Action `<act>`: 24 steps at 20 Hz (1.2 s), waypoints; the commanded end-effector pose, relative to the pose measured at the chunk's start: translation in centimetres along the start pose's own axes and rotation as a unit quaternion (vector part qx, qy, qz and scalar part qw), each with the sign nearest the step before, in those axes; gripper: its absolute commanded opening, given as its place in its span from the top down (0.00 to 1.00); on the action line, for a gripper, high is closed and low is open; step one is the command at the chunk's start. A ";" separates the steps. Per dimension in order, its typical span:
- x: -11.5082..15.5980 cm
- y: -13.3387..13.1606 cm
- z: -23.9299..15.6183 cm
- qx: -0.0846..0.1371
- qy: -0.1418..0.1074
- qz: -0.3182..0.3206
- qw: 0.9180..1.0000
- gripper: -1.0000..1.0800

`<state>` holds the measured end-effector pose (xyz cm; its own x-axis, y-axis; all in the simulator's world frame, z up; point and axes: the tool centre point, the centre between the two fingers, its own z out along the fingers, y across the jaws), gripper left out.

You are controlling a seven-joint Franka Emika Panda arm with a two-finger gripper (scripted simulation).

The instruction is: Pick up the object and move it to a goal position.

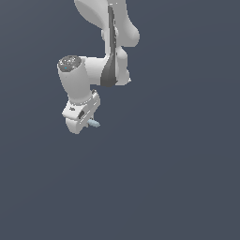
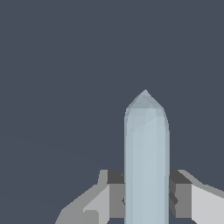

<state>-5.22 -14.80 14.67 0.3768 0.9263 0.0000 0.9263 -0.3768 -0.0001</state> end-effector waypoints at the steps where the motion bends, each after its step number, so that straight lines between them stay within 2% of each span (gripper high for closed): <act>1: -0.3 0.2 -2.9 0.000 0.000 0.000 1.000 1.00; 16: -1.9 2.0 -19.1 0.000 0.001 0.000 1.000 1.00; 24: -2.5 2.9 -24.8 0.000 0.000 0.000 1.000 1.00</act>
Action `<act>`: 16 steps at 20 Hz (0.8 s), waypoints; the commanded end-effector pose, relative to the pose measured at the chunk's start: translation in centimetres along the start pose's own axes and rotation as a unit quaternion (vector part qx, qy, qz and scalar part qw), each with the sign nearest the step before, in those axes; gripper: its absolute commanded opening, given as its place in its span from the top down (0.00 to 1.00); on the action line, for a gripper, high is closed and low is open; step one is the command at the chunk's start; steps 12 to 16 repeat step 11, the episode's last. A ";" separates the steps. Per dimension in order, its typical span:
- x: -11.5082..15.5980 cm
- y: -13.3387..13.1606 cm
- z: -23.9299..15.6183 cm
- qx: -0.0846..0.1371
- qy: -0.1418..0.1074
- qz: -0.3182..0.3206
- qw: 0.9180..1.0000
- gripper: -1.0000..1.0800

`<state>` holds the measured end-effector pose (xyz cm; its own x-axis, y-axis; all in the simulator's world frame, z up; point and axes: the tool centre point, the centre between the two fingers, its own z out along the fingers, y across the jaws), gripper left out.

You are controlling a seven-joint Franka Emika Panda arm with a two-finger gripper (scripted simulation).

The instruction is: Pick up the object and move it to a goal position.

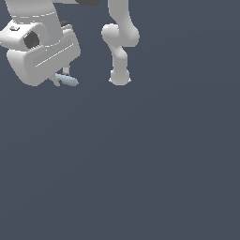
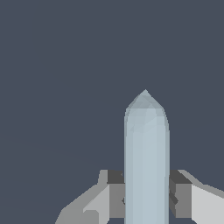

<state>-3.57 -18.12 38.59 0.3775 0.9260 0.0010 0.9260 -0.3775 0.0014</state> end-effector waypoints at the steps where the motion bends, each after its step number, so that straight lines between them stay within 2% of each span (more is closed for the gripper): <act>1: -0.1 0.2 -1.3 0.001 0.000 0.000 1.000 1.00; 7: -0.3 0.6 -3.1 0.001 0.000 0.000 1.000 1.00; 16: -0.4 0.6 -3.4 0.001 0.000 0.000 1.000 1.00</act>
